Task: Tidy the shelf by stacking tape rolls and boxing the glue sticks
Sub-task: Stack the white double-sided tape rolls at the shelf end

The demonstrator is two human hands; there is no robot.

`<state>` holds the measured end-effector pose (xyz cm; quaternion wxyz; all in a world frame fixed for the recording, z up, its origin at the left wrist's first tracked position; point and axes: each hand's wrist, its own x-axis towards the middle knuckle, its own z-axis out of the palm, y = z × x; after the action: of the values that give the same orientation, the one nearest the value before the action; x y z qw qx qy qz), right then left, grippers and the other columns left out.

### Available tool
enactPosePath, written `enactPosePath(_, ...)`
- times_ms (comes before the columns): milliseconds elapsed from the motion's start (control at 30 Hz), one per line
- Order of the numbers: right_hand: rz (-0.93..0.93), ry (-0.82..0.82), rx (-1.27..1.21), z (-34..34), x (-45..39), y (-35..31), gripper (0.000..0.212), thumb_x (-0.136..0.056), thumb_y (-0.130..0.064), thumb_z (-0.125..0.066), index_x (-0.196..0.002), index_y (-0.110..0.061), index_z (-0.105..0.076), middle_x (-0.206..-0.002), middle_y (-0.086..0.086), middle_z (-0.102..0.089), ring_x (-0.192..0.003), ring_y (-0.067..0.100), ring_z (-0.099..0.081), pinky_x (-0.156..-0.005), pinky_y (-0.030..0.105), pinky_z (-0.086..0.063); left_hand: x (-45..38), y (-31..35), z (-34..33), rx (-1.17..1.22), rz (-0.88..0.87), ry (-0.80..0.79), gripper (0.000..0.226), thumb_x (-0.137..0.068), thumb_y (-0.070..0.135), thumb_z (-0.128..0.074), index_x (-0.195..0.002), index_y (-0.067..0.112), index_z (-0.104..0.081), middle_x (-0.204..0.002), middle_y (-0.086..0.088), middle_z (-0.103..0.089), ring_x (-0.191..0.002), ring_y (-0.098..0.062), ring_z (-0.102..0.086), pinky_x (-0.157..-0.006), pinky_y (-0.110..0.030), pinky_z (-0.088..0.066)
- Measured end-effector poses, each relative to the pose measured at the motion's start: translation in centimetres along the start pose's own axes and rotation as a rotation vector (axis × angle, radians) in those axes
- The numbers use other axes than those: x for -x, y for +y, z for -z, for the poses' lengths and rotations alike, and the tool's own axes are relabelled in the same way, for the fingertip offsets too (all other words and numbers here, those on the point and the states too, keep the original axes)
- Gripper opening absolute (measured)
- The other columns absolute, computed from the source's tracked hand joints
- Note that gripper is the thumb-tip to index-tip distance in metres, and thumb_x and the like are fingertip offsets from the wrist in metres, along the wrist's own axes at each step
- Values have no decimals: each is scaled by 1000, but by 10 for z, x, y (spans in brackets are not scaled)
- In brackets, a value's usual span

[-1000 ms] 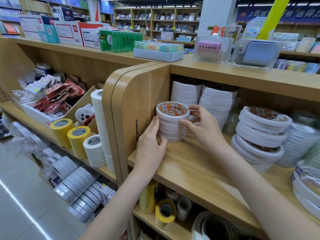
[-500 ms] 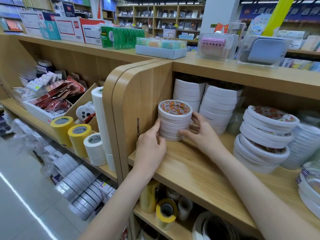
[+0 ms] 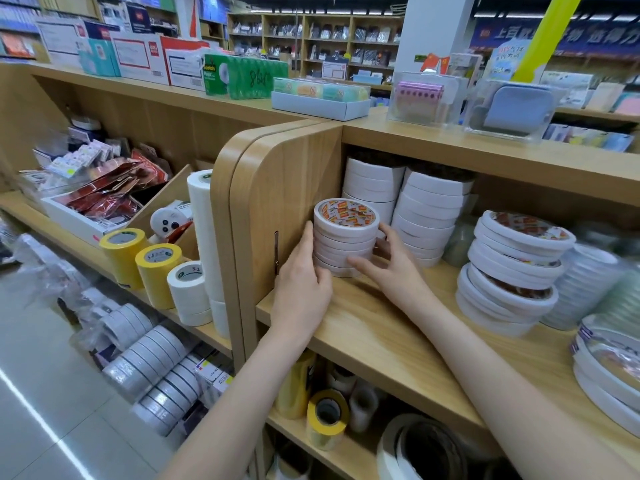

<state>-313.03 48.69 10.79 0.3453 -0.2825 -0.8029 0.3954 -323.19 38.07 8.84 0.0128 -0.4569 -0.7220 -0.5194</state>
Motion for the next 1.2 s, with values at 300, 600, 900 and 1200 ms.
enactPosePath(300, -16, 75, -85, -4, 0, -10, 51, -86, -33, -61, -132, -20, -42, -107, -11, -55, -98, 2, -53, -80, 9, -38, -3, 0, 1, -22, 16, -45, 69, -87, 5, -51, -148, 18, -21, -147, -1, -38, -129, -16, -41, -107, -29, -32)
enactPosePath(600, -26, -14, 81, -9, 7, 4, 73, -71, -5, -75, -133, -10, -36, -120, 2, -56, -107, 13, -55, -95, 23, -42, -2, -2, 4, -45, 147, 4, 55, -87, 1, -44, -140, 9, -39, -125, -7, -61, -118, -14, -55, -104, -25, -34)
enactPosePath(900, -36, 117, 50, -9, 8, -1, 68, -70, -15, -79, -129, -12, -45, -118, 7, -61, -100, 16, -62, -83, 17, -45, -3, -2, 1, -207, 69, -115, 63, -89, 1, -38, -148, 13, -19, -130, -13, -54, -122, -27, -47, -99, -34, -34)
enactPosePath(1200, -147, 106, 68, -3, 16, -9, 65, -73, -15, -76, -128, -14, -43, -119, 11, -58, -99, 16, -59, -83, 20, -43, 1, 0, 0, -122, 53, -78, 60, -91, 2, -41, -146, 7, -19, -143, -10, -41, -130, -21, -40, -104, -28, -30)
